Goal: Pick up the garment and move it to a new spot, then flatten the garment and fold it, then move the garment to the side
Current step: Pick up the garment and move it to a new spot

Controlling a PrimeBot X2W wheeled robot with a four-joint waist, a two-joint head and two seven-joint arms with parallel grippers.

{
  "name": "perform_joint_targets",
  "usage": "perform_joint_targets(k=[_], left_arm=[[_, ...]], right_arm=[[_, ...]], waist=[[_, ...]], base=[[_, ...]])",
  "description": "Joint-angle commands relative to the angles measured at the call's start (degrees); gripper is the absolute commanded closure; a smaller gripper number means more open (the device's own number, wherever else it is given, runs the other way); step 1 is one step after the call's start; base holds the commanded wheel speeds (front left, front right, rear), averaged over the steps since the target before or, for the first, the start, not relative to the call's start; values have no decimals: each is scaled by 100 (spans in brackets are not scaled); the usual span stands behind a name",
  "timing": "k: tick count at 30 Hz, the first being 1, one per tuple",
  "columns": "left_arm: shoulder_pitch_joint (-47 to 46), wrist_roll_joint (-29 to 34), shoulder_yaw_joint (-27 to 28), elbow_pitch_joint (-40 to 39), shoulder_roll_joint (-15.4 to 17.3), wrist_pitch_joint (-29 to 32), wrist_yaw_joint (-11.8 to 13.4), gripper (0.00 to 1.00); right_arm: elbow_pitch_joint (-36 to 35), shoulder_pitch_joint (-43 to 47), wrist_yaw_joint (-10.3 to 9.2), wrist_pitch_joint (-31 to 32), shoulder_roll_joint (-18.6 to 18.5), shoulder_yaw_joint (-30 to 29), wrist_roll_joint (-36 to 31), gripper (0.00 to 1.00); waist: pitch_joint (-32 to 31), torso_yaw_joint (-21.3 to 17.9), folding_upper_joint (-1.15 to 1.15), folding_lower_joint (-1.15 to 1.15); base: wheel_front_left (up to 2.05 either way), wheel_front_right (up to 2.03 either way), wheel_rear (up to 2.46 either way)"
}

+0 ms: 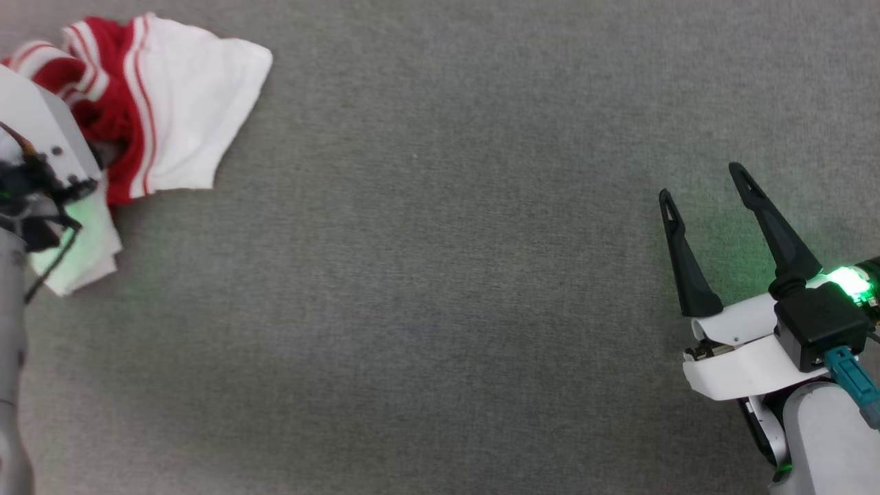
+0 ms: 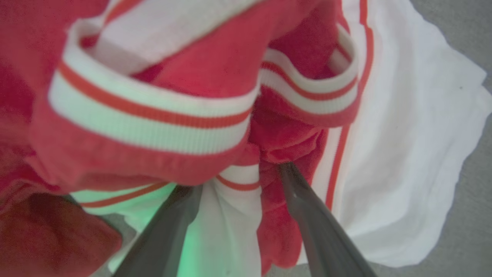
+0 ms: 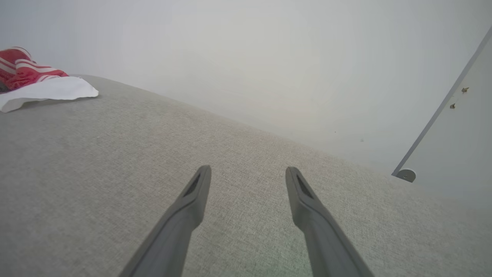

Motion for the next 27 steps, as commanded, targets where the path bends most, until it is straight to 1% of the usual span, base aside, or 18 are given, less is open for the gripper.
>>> perform_joint_targets(k=[1,9,10,11,12,13,16,20,22,23,27], left_arm=[[-2,38,-65,83,-68,46,28,0],[-28,113,-240,550,-191,134,105,0],[-28,96,-244,610,-215,144,109,12],[-43,87,-238,668,-230,120,139,56],[-64,107,-253,704,-230,91,136,91],[-89,113,-251,734,-233,46,139,100],[-197,87,-211,761,-203,-132,144,100],[-330,128,-168,694,1,-521,92,100],[-358,144,-165,643,94,-710,10,100],[-358,144,-165,643,94,-710,10,100],[-400,190,-171,537,206,-1119,-129,100]], right_arm=[[-50,-40,0,18,-10,1,33,0],[-183,-127,0,151,20,14,73,0],[-190,-130,0,157,29,6,75,0],[-192,-133,0,181,36,-3,86,0],[-192,-133,0,195,44,-8,91,0],[-185,-127,0,194,51,-10,96,0],[-139,-90,0,188,69,9,119,0],[-28,-15,0,132,104,22,158,0],[34,36,0,102,126,20,184,0],[34,36,0,102,126,20,184,0],[185,172,0,41,190,39,204,0]], waist=[[251,-210,0,0],[328,-277,0,0],[323,-276,0,0],[314,-272,0,0],[301,-266,0,0],[279,-257,0,0],[182,-233,0,0],[-34,-207,0,0],[-174,-191,0,0],[-174,-191,0,0],[-527,-148,0,0]], base=[[0,0,0],[0,0,0],[0,0,0],[0,0,0],[0,0,0],[0,0,0],[0,0,0],[0,0,0],[0,0,0],[0,0,0],[0,0,0]])
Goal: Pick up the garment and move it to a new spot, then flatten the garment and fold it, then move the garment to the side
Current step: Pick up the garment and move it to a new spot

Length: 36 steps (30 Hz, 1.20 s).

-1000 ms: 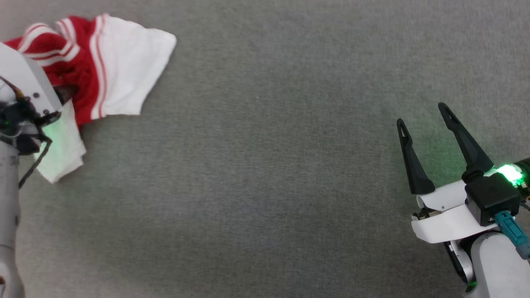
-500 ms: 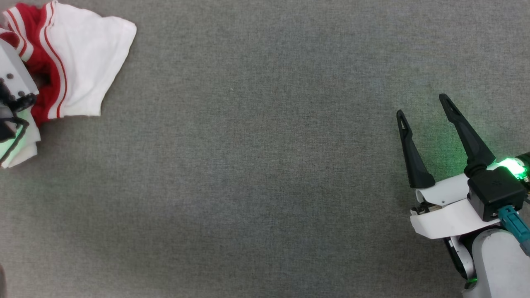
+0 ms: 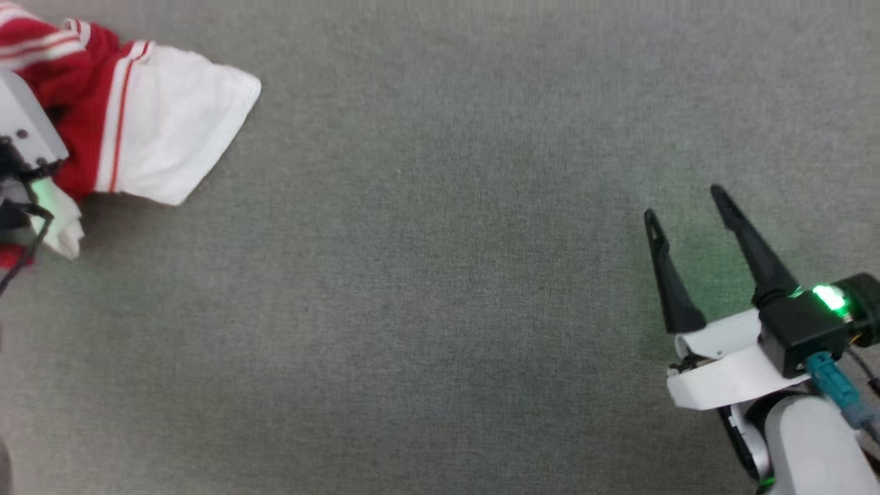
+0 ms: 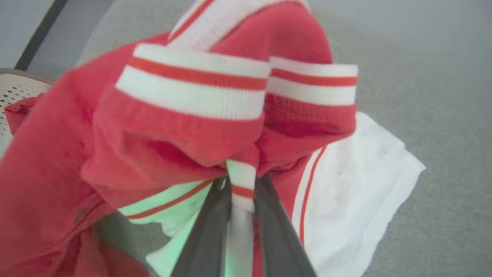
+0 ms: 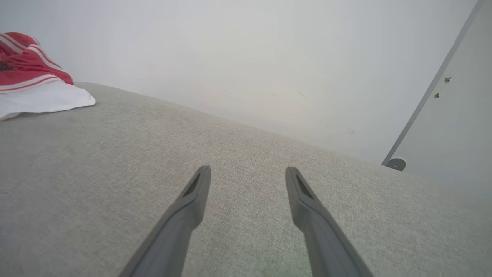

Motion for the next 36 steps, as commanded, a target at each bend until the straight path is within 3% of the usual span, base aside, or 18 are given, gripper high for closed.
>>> perform_joint_targets(k=[1,8,14,22,36], left_arm=[[-36,21,-5,-39,50,-67,-24,100],[-248,214,-139,-424,130,-496,-36,100],[-287,275,-286,-872,84,-433,-33,100],[90,164,-435,-1553,-44,116,40,100],[1091,-249,-685,-3526,-564,1267,448,100]], right_arm=[[26,58,0,-38,13,20,17,0],[332,256,0,-160,145,75,90,0],[543,419,0,-247,243,89,133,0],[675,677,0,-302,330,-209,107,0],[698,983,0,-340,134,-1387,-61,0]], waist=[[-314,52,0,0],[-1095,72,0,0],[-1749,38,0,0],[-2323,-155,0,0],[-2475,-857,0,0]], base=[[0,0,0],[0,0,0],[0,0,0],[0,0,0],[0,0,0]])
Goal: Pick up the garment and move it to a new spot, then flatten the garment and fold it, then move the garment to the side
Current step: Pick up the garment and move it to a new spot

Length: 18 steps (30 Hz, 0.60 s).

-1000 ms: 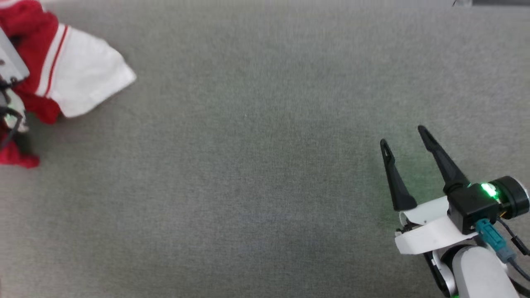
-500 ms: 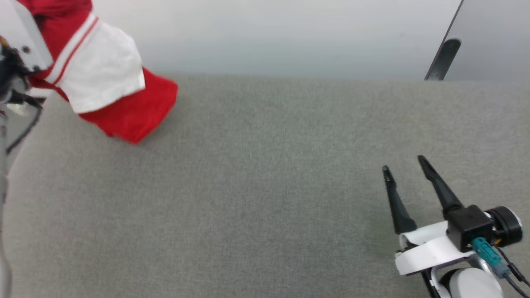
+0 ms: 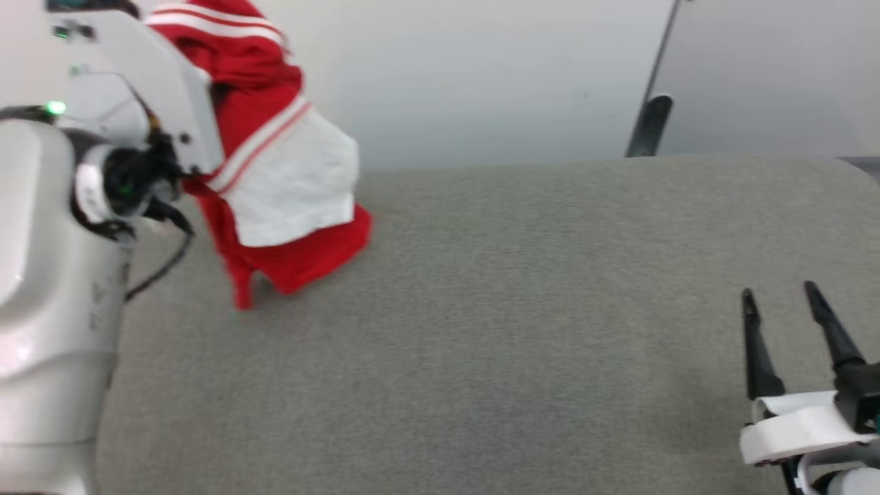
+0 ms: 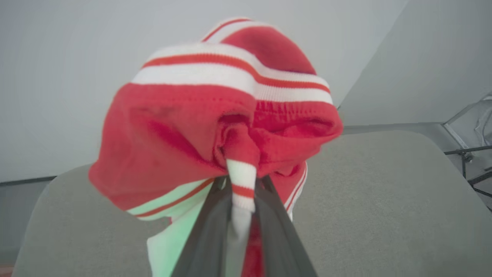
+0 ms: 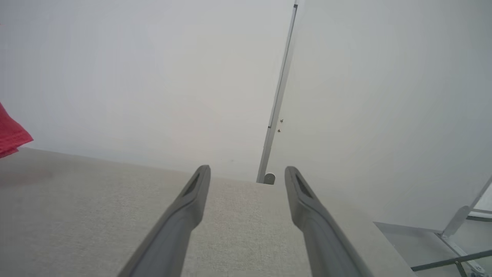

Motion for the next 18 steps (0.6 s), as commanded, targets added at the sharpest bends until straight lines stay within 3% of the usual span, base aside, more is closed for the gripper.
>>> perform_joint_targets(k=[1,10,18], left_arm=[[101,-37,-7,-122,-56,54,70,100],[675,-143,-355,-1225,-328,660,385,100],[1241,-115,-700,-1495,-490,929,577,100]], right_arm=[[-9,40,0,-26,-29,-77,-20,0],[71,88,0,-45,20,-486,-105,0],[225,35,0,-74,127,-664,-48,0]], waist=[[-21,-239,0,0],[143,-824,0,0],[337,-1210,0,0]], base=[[0,0,0],[0,0,0],[0,0,0]])
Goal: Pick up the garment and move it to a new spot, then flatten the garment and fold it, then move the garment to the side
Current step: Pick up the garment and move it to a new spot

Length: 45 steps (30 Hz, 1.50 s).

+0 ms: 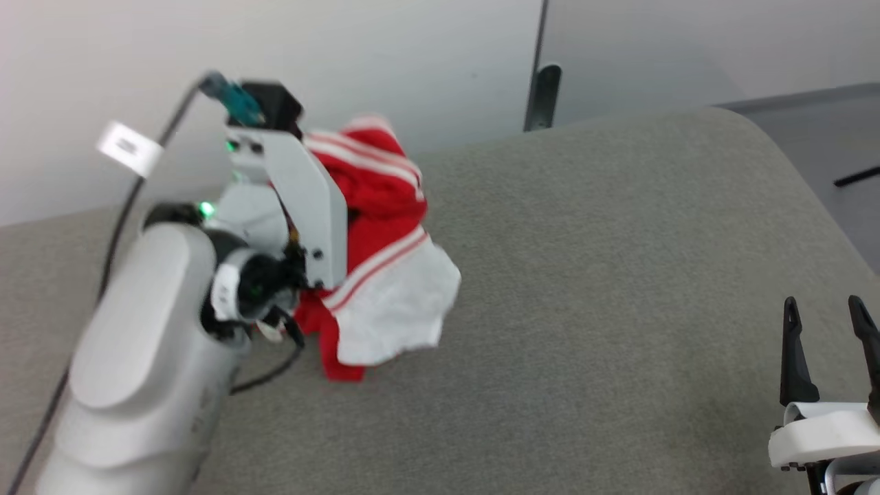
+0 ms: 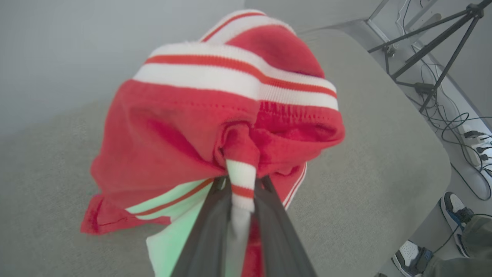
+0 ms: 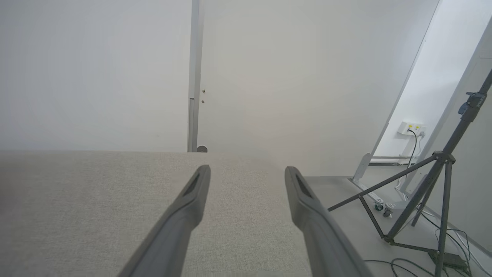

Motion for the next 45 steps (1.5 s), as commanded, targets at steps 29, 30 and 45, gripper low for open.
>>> perform_joint_targets(k=[29,30,45], left_arm=[[180,79,-912,1971,-435,90,-531,0],[150,70,-908,1949,-433,99,-564,0],[417,-154,-556,1263,-310,-891,-855,0]], right_arm=[[335,-297,0,-46,189,205,81,0],[338,-266,0,-46,190,206,71,0],[319,12,0,-46,32,402,-38,0]], waist=[[338,-108,0,0],[292,-61,0,0],[-339,681,0,0]], base=[[0,0,0],[0,0,0],[0,0,0]])
